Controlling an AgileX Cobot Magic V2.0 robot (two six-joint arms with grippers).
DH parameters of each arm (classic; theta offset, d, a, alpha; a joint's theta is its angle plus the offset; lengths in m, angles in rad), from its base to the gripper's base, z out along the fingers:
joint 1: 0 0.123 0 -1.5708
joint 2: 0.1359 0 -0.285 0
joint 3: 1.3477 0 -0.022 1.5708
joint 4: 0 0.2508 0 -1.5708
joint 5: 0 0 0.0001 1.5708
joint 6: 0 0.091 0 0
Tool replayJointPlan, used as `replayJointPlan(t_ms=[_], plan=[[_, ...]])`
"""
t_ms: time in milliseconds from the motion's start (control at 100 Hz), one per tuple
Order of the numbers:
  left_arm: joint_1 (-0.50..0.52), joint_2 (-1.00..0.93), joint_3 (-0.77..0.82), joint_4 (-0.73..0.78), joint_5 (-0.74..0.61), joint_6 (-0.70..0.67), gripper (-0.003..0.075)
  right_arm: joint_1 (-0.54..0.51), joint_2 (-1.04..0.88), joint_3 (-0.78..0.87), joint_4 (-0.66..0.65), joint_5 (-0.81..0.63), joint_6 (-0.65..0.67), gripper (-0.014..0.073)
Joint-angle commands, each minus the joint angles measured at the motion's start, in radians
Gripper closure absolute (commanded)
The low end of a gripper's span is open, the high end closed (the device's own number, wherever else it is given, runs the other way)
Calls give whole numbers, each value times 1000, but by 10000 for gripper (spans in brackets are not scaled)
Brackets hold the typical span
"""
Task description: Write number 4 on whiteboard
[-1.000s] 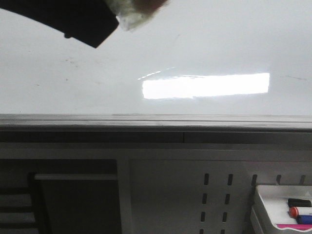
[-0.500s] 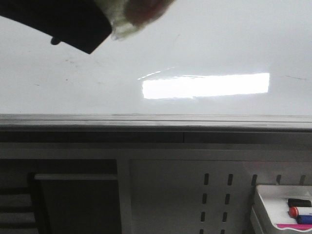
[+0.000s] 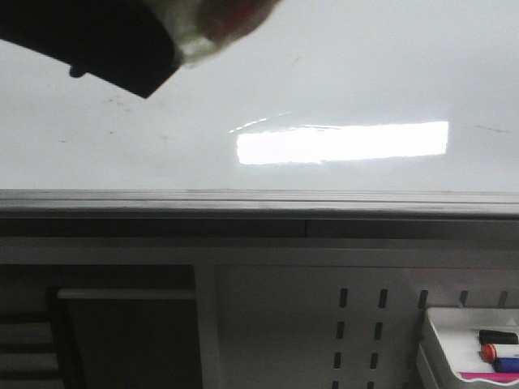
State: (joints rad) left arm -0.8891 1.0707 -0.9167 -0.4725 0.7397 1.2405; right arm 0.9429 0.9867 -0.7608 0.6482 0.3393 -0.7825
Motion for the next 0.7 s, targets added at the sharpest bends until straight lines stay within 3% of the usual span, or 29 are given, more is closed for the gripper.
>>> replayJointPlan(t_ms=[0,130,380,690], plan=[[-4,-19,-34,-40,-81,4,363,4,-7,-32,38,-50,3,639],[-4,-19,-34,-40,-81,-9,287,4,-7,-32,34,-66,3,639],[19,-60,-34,-38,-83,-112,289,4,-14,-32,-53,-72,3,638],[173,-273,67,-105,-135,-140,290,2,-50,33,-96,-175,3,638]])
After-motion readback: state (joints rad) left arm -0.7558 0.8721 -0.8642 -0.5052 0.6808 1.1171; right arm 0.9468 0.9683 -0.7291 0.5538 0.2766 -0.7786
